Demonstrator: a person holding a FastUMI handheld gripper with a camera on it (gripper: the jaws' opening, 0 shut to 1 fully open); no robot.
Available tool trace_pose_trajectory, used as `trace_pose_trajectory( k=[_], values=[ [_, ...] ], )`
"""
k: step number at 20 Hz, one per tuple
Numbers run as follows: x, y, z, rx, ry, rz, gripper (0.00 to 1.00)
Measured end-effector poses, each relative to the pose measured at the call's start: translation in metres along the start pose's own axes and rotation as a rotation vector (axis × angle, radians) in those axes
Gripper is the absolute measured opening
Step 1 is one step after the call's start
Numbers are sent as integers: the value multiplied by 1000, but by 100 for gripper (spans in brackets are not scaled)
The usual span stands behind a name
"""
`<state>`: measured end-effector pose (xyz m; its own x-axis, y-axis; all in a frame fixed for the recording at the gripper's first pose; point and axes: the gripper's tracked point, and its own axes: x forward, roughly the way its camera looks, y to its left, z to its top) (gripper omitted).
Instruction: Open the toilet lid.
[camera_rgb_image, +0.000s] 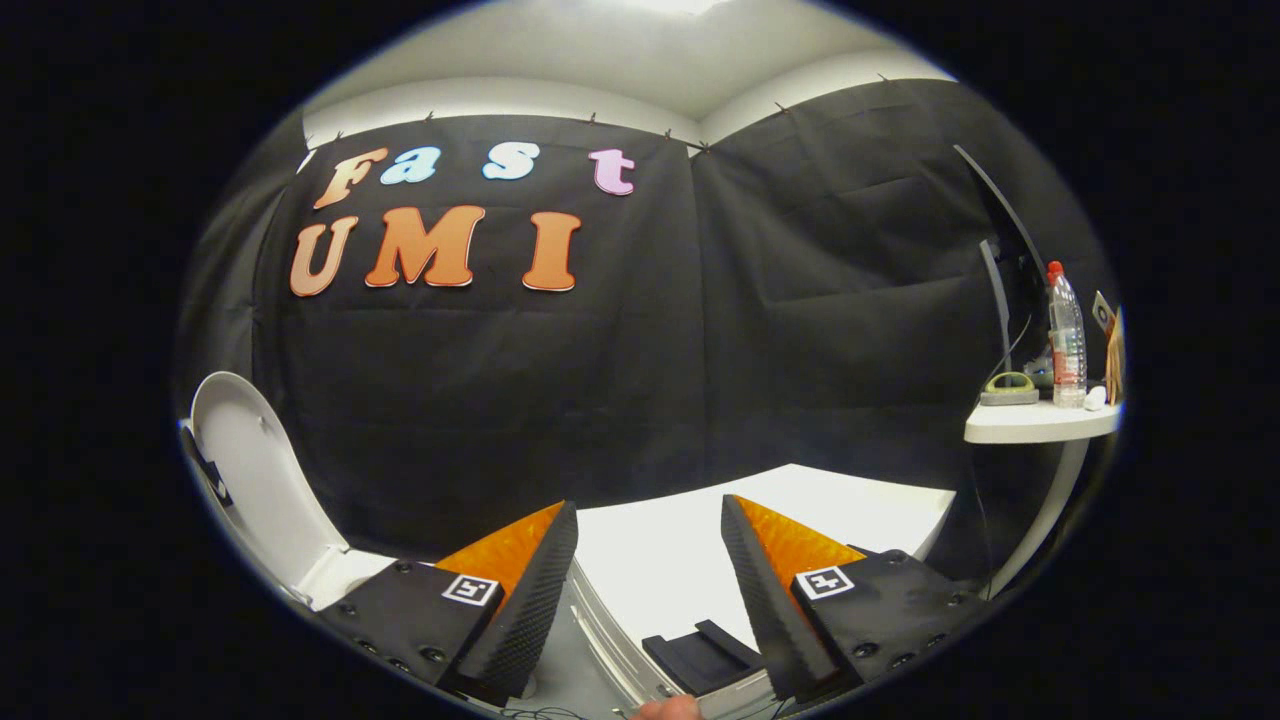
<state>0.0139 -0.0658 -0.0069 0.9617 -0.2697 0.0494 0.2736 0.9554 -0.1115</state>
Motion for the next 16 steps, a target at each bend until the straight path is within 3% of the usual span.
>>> trace_pose_trajectory(
  k=[7,16],
  values=[
    [-12,19,22,-19,-26,27,92],
    [-12,28,17,-20,3,53,93]
  ],
)
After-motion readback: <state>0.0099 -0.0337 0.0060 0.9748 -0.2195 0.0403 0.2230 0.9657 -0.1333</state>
